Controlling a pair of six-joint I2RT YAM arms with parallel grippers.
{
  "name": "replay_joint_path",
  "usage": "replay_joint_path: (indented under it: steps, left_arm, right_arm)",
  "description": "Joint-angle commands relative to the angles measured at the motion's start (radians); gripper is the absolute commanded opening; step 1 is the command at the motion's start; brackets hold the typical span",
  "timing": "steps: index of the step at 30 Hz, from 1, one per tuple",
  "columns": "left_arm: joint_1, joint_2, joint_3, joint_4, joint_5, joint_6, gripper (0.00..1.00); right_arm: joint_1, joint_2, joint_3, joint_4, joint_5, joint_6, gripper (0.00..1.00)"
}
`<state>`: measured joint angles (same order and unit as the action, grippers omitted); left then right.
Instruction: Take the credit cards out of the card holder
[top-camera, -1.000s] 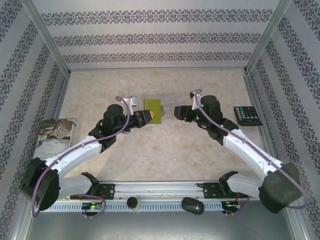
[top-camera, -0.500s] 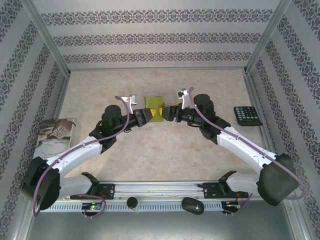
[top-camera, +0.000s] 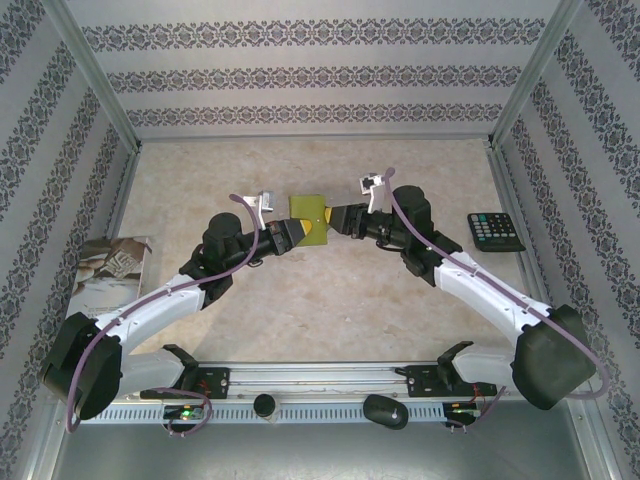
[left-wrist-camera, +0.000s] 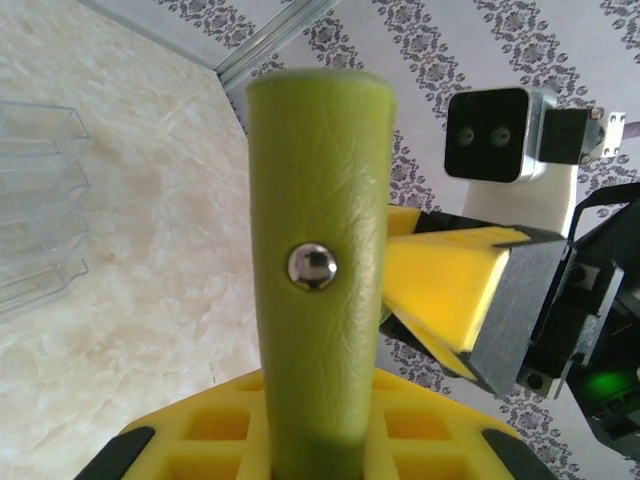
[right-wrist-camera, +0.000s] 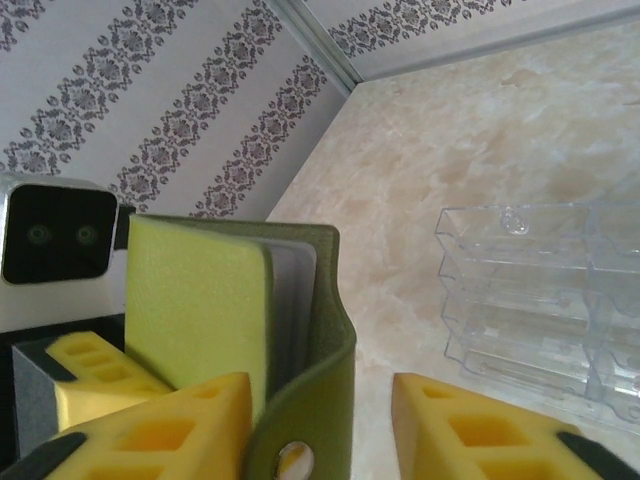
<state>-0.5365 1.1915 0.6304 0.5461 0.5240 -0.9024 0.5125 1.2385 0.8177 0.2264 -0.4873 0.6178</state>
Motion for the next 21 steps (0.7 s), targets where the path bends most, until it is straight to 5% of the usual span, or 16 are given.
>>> replay_joint_path:
  steps: [1, 7, 11, 13, 17, 21]
  left_arm:
    - [0.006, 0.003, -0.007, 0.126, 0.027, -0.028, 0.00]
    - [0.009, 0.006, -0.017, 0.183, 0.040, -0.058, 0.00]
    - [0.010, 0.015, -0.014, 0.140, 0.026, -0.061, 0.00]
    - [0.012, 0.017, -0.006, 0.065, 0.001, -0.051, 0.00]
    - [0.014, 0.048, -0.023, 0.013, -0.019, -0.049, 0.30]
    - [0.013, 0.139, -0.046, 0.033, -0.003, -0.068, 0.38]
  right_arm:
    - [-0.003, -0.024, -0.025, 0.031, -0.006, 0.016, 0.44]
    - [-0.002, -0.023, -0.045, 0.043, -0.013, 0.023, 0.36]
    - [-0.002, -0.034, -0.040, 0.045, -0.024, 0.018, 0.02]
    - [0.001, -0.052, -0.038, 0.026, -0.017, 0.011, 0.00]
    - [0.013, -0.082, -0.030, -0.066, 0.005, -0.014, 0.00]
    - [0.038, -0.083, -0.055, -0.118, 0.024, -0.017, 0.00]
